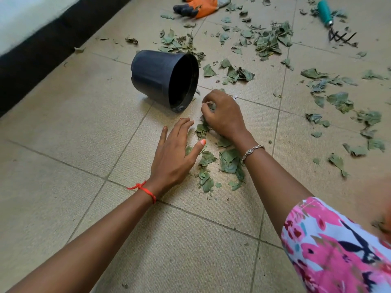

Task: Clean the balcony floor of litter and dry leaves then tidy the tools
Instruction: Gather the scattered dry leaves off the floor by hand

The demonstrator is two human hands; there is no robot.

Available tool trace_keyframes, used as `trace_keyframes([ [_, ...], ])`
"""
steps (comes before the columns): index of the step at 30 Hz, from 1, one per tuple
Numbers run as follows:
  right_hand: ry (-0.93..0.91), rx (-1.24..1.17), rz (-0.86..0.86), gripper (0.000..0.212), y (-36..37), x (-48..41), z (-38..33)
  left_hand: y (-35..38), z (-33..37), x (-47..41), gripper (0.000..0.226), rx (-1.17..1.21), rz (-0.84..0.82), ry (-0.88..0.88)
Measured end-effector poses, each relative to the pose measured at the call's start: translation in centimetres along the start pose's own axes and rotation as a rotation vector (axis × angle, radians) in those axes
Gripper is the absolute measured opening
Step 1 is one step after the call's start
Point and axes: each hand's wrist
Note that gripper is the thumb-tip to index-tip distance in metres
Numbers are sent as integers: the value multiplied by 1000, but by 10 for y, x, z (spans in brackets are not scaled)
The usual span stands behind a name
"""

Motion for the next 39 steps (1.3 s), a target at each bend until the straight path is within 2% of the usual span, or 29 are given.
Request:
trace_keyframes([
  [4,-77,151,-234,49,3,-7,-1,1,1,0,74,-4,0,-2],
  [7,-62,178,-292,51,4,-10,-5,0,1,-1,74,-12,-2,-5],
  [9,-51,155,-265,45,4,-11,-7,0,1,-1,74,-17,-4,-7],
  [12,2,122,-93,24,4,-1,-8,0,1,-1,74,-14,-5,-12],
  [14,55,109,-10,26,4,9,-6,0,0,-1,74,-9,-9,-12],
  [17,4,30,13,16,5,17,-1,-1,0,-1,74,-9,-10,-4],
  [21,-117,52,-186,50,6,13,4,-2,1,0,76,1,-2,-14],
  [25,-165,160,-240,60,11,11,7,-1,0,-1,75,12,-1,-29],
  [32,-146,134,-143,59,13,10,2,-1,0,0,73,7,-15,-29],
  [34,-141,79,-67,48,12,12,0,-1,-1,0,73,2,-17,-30],
  [37,-6,-61,164,17,7,19,1,-1,0,0,73,0,-15,-25],
  [39,115,-87,242,15,4,20,6,-2,0,0,75,-3,-17,-28],
])
Point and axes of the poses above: each hand's wrist, its own x-axis away from the middle knuckle, its own y-axis out of the palm, z = x × y, and after that the axes turned 13 degrees about x, right-handed
